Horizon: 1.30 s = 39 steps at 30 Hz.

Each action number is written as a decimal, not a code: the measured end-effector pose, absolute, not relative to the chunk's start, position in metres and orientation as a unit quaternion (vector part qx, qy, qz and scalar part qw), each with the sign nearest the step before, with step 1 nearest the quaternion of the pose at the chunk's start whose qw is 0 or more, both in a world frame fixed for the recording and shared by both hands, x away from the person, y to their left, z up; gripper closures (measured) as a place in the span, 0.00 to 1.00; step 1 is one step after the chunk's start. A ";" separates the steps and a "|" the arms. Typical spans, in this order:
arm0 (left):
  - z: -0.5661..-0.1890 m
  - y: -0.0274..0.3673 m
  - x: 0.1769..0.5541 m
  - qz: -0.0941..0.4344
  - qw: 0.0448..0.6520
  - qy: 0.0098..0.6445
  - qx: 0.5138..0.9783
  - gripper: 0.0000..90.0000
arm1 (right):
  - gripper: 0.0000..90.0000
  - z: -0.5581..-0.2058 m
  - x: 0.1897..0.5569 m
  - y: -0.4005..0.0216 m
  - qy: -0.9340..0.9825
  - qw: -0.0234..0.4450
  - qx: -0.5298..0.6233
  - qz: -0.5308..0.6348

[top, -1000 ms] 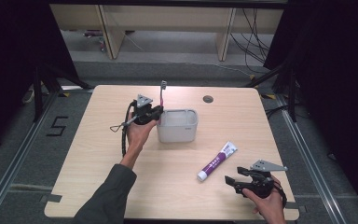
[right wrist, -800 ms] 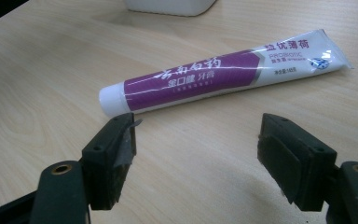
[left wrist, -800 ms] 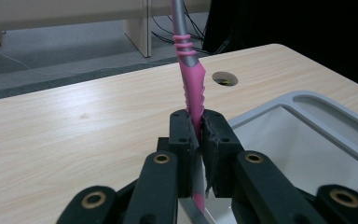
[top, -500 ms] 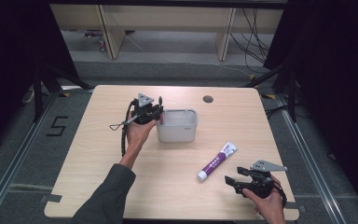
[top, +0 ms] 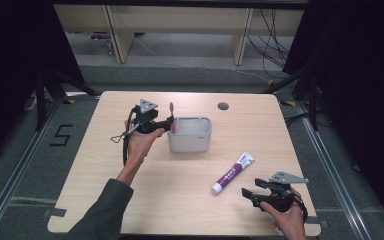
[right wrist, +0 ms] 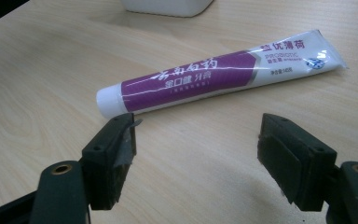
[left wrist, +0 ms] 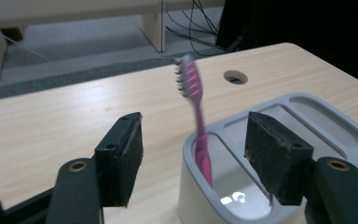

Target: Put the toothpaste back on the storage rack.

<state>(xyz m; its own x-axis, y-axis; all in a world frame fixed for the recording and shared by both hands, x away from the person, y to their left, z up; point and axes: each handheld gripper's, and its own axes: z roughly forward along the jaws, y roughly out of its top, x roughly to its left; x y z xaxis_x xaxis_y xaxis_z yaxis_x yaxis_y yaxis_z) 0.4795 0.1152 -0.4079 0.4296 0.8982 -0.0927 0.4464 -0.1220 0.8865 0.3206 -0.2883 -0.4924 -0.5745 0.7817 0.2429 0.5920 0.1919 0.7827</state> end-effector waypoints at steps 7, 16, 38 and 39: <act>-0.408 0.127 0.471 0.240 0.461 0.482 0.706 0.36 | 0.32 -0.492 0.319 -0.286 0.760 0.090 0.463 0.448; -0.406 0.146 0.450 0.222 0.470 0.479 0.707 0.34 | 0.32 -0.492 0.321 -0.289 0.768 0.114 0.448 0.443; -0.427 0.168 0.410 0.195 0.475 0.464 0.722 0.29 | 0.33 -0.491 0.323 -0.292 0.762 0.119 0.450 0.450; -0.427 0.168 0.410 0.195 0.475 0.464 0.722 0.29 | 0.33 -0.491 0.323 -0.292 0.762 0.119 0.450 0.450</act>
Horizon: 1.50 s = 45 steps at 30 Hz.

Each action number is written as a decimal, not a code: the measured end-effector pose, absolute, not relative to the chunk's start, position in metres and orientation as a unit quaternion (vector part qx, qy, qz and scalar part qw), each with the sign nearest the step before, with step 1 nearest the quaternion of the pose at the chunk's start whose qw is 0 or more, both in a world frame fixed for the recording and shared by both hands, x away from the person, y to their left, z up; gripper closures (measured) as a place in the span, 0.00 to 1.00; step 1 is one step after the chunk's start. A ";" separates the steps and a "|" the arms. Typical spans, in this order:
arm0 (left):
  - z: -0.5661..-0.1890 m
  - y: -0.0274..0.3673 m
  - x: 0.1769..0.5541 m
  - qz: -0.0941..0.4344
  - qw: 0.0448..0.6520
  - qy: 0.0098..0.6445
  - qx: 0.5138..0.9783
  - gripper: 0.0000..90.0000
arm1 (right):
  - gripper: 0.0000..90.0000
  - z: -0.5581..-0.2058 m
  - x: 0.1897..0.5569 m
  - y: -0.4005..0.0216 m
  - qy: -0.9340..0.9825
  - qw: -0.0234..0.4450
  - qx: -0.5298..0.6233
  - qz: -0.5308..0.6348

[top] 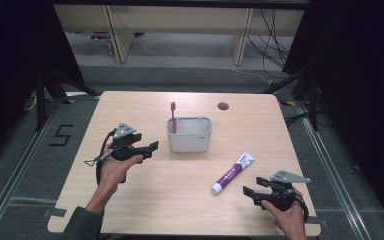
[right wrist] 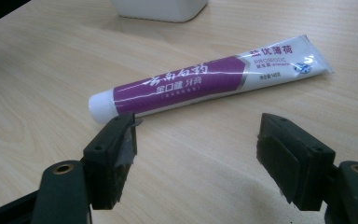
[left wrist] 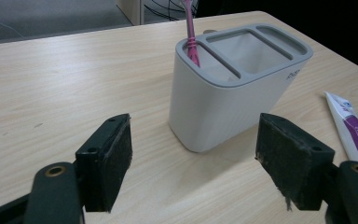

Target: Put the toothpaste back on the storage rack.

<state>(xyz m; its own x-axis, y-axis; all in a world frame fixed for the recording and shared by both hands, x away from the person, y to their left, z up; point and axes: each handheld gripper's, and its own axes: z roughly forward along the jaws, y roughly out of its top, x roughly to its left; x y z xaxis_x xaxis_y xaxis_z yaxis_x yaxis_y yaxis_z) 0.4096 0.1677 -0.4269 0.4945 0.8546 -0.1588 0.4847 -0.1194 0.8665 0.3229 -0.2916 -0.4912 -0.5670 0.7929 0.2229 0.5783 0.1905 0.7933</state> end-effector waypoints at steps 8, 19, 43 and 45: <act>-0.440 0.172 0.402 0.193 0.474 0.456 0.728 0.28 | 0.33 -0.491 0.323 -0.291 0.763 0.115 0.449 0.451; -0.457 0.174 0.392 0.185 0.468 0.452 0.737 0.26 | 0.33 -0.490 0.322 -0.291 0.763 0.123 0.448 0.449; -0.473 0.189 0.341 0.185 0.473 0.432 0.746 0.23 | 0.33 -0.487 0.326 -0.287 0.763 0.119 0.440 0.459; -0.478 0.188 0.335 0.182 0.468 0.430 0.750 0.23 | 0.34 -0.484 0.327 -0.287 0.763 0.133 0.436 0.459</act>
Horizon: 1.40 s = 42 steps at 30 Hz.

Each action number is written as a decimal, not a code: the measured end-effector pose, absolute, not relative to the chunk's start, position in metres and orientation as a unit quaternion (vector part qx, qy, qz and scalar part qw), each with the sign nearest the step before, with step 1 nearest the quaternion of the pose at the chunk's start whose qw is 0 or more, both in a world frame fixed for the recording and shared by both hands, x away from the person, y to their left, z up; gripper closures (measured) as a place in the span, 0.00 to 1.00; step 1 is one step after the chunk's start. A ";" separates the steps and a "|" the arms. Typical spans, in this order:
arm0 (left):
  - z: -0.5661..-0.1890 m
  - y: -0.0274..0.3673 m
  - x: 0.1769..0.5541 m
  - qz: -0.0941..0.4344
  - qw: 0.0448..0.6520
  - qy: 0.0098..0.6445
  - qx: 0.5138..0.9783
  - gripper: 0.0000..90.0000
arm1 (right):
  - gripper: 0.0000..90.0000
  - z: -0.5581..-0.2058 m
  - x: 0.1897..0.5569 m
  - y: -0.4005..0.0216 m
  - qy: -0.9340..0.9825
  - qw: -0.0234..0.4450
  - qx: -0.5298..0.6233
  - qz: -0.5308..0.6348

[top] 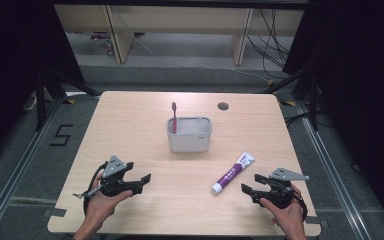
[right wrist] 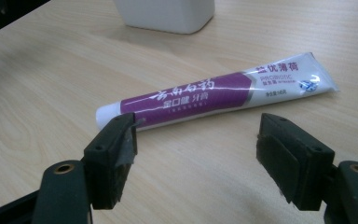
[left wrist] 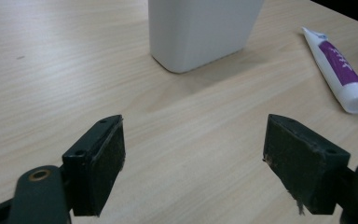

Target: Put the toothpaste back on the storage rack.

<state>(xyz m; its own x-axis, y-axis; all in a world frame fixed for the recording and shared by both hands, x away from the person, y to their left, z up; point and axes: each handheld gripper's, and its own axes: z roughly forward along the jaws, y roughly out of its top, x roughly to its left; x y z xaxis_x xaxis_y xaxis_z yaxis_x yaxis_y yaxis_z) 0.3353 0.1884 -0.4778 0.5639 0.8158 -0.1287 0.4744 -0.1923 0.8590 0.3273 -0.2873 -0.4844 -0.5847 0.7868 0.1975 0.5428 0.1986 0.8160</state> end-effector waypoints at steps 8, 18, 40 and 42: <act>-0.485 0.189 0.320 0.180 0.457 0.419 0.763 0.23 | 0.37 -0.482 0.330 -0.284 0.762 0.118 0.438 0.463; -0.486 0.192 0.305 0.187 0.450 0.406 0.774 0.23 | 0.75 -0.477 0.333 -0.269 0.775 0.107 0.410 0.469; -0.496 0.193 0.302 0.176 0.440 0.399 0.785 0.25 | 1.00 -0.483 0.360 -0.197 0.838 0.097 0.336 0.418; -0.497 0.193 0.302 0.176 0.440 0.401 0.784 0.25 | 1.00 -0.482 0.360 -0.191 0.840 0.095 0.339 0.413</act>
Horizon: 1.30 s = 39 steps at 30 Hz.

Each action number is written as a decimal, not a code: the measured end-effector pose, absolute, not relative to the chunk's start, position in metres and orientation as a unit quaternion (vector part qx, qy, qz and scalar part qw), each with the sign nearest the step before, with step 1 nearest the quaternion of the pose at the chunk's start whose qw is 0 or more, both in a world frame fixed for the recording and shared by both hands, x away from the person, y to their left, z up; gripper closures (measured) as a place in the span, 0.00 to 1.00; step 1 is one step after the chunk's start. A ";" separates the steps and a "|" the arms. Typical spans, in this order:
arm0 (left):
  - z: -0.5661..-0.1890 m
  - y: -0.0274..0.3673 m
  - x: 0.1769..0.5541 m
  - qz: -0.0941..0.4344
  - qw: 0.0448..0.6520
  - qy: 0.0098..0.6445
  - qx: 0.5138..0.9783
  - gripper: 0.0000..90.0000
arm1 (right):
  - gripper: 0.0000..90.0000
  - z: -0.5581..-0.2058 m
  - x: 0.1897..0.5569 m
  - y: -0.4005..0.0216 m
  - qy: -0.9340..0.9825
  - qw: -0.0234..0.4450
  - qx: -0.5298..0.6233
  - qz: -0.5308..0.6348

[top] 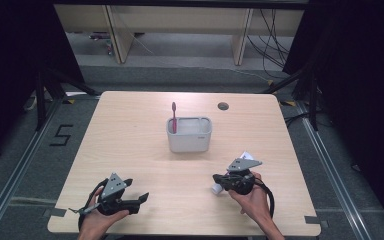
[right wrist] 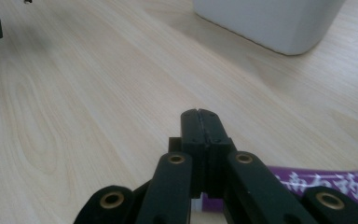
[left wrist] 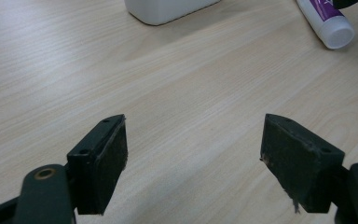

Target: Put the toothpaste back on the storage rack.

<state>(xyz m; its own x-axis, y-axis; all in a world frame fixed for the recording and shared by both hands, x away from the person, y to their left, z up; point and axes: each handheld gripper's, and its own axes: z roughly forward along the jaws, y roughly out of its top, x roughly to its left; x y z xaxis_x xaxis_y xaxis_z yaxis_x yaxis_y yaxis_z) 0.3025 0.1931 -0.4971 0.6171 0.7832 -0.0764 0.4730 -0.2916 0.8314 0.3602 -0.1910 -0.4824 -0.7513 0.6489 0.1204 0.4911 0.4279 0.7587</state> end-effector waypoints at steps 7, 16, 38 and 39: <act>-0.497 0.193 0.302 0.177 0.440 0.398 0.786 0.24 | 1.00 -0.488 0.367 -0.180 0.851 0.089 0.336 0.393; -0.500 0.191 0.302 0.177 0.437 0.400 0.786 0.21 | 1.00 -0.495 0.371 -0.175 0.859 0.080 0.344 0.371; -0.503 0.187 0.300 0.170 0.437 0.399 0.788 0.21 | 1.00 -0.494 0.345 -0.191 0.886 0.051 0.321 0.331; -0.503 0.187 0.300 0.170 0.434 0.397 0.791 0.21 | 1.00 -0.495 0.341 -0.197 0.889 0.056 0.319 0.325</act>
<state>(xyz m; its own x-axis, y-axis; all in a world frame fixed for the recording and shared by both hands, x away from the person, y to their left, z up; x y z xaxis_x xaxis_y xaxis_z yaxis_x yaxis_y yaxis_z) 0.2995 0.1871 -0.5027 0.6270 0.7753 -0.0759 0.4807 -0.3083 0.8209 0.3411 -0.1971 -0.4950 -0.7909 0.6023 0.1082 0.5300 0.5857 0.6132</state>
